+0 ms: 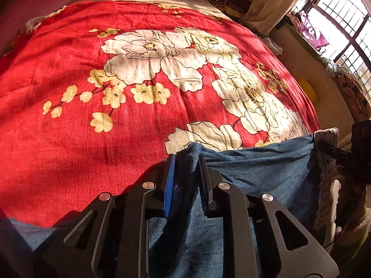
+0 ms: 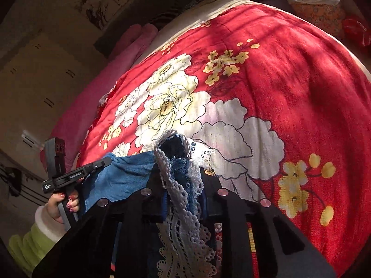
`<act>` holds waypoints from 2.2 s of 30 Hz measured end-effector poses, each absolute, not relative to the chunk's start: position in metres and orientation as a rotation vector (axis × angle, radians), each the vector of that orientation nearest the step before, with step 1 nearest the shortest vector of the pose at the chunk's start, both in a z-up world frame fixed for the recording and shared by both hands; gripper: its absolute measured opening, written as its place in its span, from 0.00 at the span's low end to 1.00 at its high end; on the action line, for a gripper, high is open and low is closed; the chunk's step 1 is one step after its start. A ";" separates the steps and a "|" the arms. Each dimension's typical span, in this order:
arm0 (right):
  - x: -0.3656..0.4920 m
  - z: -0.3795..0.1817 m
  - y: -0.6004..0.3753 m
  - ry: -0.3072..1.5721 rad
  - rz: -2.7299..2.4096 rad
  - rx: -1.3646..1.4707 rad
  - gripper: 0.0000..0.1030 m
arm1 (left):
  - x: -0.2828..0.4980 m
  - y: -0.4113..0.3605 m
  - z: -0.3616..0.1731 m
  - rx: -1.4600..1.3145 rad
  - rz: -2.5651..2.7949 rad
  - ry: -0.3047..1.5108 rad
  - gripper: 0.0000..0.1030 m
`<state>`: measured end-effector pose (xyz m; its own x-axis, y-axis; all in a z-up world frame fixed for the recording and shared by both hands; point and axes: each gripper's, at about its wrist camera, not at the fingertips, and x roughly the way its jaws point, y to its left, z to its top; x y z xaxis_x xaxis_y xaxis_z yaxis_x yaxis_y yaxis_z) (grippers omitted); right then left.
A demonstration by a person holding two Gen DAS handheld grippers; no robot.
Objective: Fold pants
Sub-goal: 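Pull the lace edge with the right gripper to align it over the folded pants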
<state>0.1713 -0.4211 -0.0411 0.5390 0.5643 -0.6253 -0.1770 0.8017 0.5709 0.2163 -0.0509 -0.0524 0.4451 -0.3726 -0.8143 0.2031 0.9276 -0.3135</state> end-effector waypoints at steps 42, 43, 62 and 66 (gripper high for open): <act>0.034 -0.068 -0.408 0.997 0.344 0.392 0.18 | 0.050 0.006 -0.053 -0.084 -0.196 0.960 0.60; 0.031 -0.065 -0.408 0.994 0.338 0.374 0.16 | 0.051 0.008 -0.056 -0.094 -0.195 0.966 0.59; 0.018 -0.069 -0.409 1.015 0.253 0.321 0.26 | 0.047 0.002 -0.056 -0.049 -0.177 0.953 0.57; 0.011 -0.061 -0.412 0.992 0.235 0.334 0.29 | 0.044 0.001 -0.050 -0.050 -0.178 0.947 0.62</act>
